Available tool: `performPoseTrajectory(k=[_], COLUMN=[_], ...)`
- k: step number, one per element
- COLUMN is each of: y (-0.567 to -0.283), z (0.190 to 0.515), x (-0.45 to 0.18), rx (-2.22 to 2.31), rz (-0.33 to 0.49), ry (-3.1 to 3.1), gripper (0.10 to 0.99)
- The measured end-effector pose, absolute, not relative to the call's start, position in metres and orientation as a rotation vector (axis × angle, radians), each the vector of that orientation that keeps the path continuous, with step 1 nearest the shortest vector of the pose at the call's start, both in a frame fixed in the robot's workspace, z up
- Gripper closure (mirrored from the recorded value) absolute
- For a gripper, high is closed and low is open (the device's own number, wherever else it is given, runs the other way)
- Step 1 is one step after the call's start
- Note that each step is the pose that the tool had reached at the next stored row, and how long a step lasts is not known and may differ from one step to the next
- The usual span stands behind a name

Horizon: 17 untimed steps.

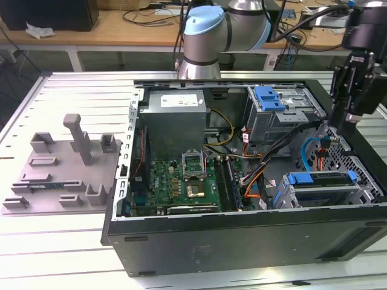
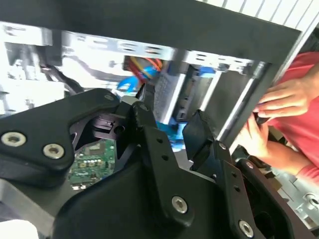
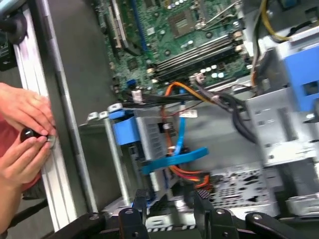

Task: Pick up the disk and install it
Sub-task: 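Insert the first disk wire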

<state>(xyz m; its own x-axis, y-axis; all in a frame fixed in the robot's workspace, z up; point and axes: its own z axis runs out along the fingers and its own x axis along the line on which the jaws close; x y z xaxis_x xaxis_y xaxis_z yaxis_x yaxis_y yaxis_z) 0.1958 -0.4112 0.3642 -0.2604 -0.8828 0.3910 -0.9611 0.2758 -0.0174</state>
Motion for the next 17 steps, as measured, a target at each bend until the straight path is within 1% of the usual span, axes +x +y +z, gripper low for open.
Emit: performPoseTrajectory(k=[2,8,17], y=[-0.404,-0.404,-0.404], z=[0.361,0.356,0.345], x=[0.196,0.2,0.204], rx=[1.685,1.706,1.749], rz=[0.364,0.337,0.342], ry=[-2.244,-2.198,-2.162], gripper=[0.58,0.58,0.58])
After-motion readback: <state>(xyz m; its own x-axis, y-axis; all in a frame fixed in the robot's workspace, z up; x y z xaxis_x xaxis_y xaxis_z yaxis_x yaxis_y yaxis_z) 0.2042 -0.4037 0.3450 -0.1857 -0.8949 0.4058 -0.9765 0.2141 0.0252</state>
